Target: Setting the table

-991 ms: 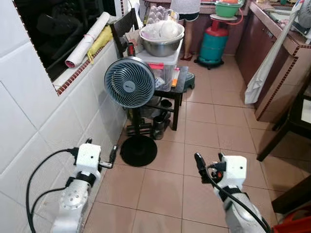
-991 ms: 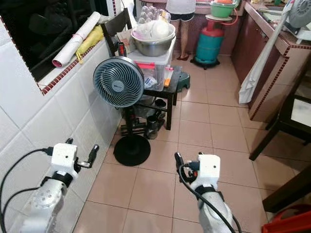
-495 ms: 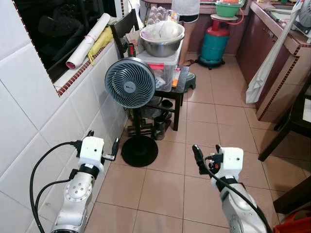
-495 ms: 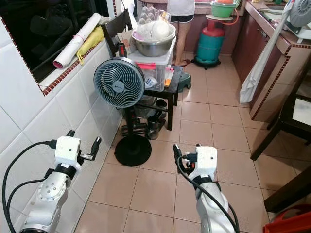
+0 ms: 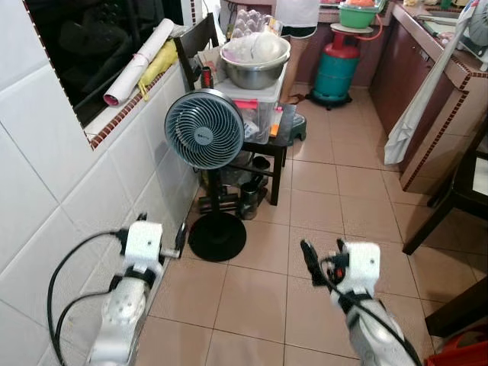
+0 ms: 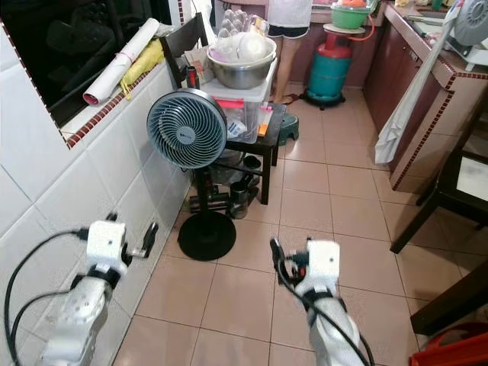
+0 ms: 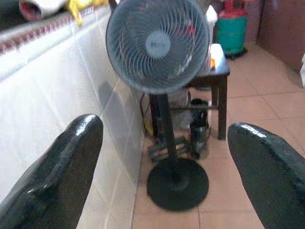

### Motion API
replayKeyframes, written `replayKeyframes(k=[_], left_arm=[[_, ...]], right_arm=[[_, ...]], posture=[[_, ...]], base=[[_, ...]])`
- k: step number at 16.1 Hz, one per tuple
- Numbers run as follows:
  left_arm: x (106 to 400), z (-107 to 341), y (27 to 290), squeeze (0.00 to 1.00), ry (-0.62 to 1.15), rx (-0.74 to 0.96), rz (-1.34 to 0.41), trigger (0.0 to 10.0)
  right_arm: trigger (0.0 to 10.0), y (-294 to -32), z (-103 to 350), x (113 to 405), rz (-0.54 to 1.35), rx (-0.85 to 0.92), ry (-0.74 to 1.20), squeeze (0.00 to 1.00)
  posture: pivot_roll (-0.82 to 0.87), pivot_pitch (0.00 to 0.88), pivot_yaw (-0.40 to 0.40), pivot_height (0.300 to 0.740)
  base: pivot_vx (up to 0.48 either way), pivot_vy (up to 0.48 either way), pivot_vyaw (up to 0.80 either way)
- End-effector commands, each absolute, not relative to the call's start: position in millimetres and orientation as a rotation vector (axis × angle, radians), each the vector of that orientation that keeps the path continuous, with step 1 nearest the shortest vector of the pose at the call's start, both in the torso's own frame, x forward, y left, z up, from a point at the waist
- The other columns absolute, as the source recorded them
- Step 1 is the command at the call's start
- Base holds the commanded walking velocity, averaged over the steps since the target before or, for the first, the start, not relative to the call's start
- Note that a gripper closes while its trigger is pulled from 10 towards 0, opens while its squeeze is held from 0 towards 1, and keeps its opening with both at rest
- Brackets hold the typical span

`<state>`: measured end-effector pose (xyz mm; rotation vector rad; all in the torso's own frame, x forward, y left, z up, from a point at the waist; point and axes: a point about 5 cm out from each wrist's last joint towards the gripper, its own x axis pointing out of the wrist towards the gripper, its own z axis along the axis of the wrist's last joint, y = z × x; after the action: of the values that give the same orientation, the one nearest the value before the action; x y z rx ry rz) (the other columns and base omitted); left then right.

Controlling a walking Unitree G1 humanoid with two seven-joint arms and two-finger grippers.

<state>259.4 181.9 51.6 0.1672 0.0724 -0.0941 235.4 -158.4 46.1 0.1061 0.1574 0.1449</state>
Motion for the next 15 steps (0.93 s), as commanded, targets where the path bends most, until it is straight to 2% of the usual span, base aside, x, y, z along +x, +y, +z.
replayKeyframes(k=[1,6,8,15], left_arm=[[257.9,52.8,185.5,0.0,0.074,0.164,-0.079,10.0],[251.1,51.1,182.5,0.0,0.086,0.156,-0.105,10.0],[251.2,52.7,180.5,0.0,0.083,0.138,-0.129,10.0],[250.9,55.0,173.9,0.0,0.085,0.047,-0.155,10.0]], right_arm=[[10.0,-160.2,50.9,235.3,0.144,0.098,0.143,0.0],[10.0,-169.9,53.6,228.7,0.108,0.095,0.15,0.0],[10.0,-170.6,54.7,228.2,0.102,0.092,0.157,0.0],[10.0,-171.2,57.0,226.4,0.115,0.075,0.174,0.0]], posture=[[0.05,0.0,-0.014,0.74],[0.02,0.0,-0.014,0.74],[0.02,0.0,-0.015,0.74],[0.01,0.0,-0.033,0.74]], base=[[0.0,0.0,0.0],[0.0,0.0,0.0],[0.0,0.0,-0.47],[0.0,0.0,-0.8]])
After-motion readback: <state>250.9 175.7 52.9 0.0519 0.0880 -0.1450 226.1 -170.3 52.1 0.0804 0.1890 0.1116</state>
